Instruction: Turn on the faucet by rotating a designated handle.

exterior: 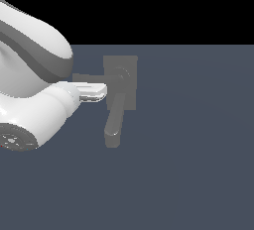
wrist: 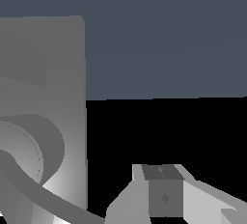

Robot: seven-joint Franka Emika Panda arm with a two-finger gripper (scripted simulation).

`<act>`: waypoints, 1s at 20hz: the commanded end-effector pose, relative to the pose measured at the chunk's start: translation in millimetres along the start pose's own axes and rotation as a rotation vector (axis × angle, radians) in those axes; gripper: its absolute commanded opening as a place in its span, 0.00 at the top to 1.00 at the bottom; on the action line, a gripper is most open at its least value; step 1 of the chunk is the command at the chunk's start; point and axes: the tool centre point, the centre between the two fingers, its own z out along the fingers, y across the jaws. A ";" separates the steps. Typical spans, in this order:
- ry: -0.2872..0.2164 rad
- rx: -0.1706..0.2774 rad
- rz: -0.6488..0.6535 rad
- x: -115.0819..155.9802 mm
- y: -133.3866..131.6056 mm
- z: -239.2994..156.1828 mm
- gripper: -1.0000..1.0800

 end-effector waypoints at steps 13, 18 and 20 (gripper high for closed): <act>0.000 0.001 0.001 -45.4 -6.8 -0.1 1.00; -0.002 0.000 0.002 -64.6 -12.8 -0.1 1.00; -0.002 0.000 0.002 -72.1 -15.2 -0.1 1.00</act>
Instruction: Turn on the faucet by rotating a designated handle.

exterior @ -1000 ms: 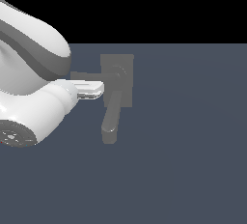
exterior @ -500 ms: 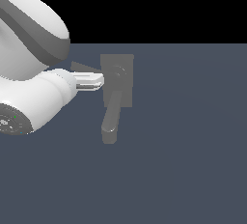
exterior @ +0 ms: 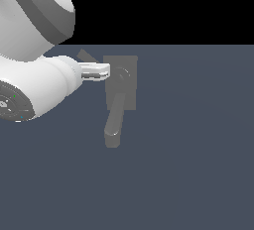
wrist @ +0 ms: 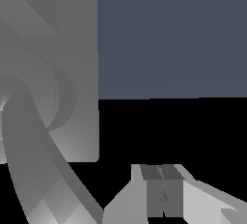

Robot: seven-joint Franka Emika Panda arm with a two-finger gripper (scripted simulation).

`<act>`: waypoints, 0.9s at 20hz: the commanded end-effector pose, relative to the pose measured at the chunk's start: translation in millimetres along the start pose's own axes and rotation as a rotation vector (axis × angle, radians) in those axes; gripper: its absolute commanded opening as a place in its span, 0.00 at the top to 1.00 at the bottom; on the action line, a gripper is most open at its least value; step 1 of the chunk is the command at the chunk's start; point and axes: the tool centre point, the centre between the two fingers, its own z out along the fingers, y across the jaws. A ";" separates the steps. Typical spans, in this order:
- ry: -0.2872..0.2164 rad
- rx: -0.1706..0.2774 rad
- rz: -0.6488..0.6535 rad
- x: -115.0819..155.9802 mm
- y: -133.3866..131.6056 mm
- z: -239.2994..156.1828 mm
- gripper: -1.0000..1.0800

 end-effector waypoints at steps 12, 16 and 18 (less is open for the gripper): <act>0.001 -0.001 0.002 -31.0 -21.1 -1.4 1.00; -0.002 -0.001 0.002 -42.4 -31.7 -1.1 1.00; -0.003 -0.001 0.003 -48.2 -37.0 -0.9 1.00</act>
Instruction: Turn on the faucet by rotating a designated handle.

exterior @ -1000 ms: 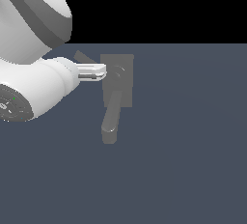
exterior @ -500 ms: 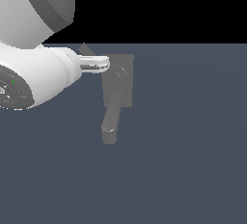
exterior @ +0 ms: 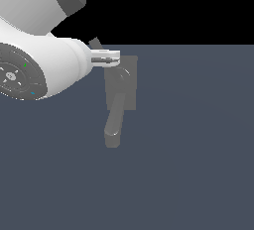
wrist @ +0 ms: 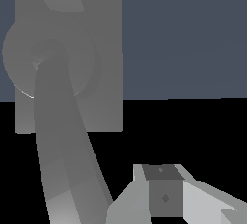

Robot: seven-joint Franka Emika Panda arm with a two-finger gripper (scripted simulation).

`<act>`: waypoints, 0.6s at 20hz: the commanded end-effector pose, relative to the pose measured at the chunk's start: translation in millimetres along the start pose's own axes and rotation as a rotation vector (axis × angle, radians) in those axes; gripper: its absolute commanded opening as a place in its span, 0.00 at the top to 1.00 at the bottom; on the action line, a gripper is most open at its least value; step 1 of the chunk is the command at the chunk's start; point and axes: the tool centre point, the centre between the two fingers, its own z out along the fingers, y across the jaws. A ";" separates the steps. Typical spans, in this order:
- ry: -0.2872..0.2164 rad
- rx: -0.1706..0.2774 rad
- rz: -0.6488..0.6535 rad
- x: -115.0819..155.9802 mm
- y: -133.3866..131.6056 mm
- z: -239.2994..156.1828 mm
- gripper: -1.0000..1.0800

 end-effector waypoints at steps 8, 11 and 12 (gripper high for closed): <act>-0.023 0.003 0.006 -33.2 -25.8 3.6 1.00; 0.002 0.003 0.001 -19.7 -29.5 -0.8 1.00; 0.001 0.003 0.002 -21.4 -33.3 -0.6 1.00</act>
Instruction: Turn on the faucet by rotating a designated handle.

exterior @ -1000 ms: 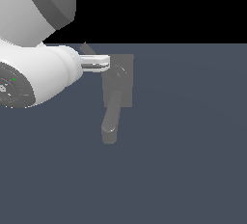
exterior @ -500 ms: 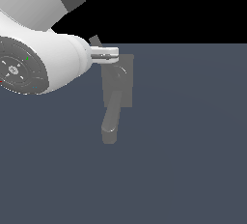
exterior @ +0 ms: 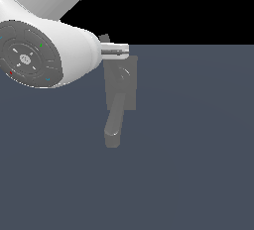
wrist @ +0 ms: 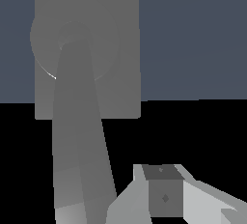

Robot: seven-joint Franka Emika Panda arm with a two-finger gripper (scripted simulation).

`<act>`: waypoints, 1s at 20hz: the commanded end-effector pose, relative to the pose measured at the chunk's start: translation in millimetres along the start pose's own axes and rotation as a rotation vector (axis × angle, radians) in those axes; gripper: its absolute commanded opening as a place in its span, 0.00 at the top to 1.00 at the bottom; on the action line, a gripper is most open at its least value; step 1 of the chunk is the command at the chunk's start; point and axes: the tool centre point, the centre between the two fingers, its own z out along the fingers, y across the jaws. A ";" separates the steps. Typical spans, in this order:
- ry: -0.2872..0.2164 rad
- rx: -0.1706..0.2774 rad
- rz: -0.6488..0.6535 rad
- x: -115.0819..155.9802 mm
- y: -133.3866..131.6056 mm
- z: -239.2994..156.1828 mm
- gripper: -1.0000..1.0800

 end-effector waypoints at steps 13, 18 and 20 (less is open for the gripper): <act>-0.026 0.010 0.005 -27.3 -61.3 4.1 1.00; -0.021 0.024 0.047 -11.7 -62.5 -3.2 1.00; -0.022 0.022 0.043 -11.6 -70.0 -2.5 1.00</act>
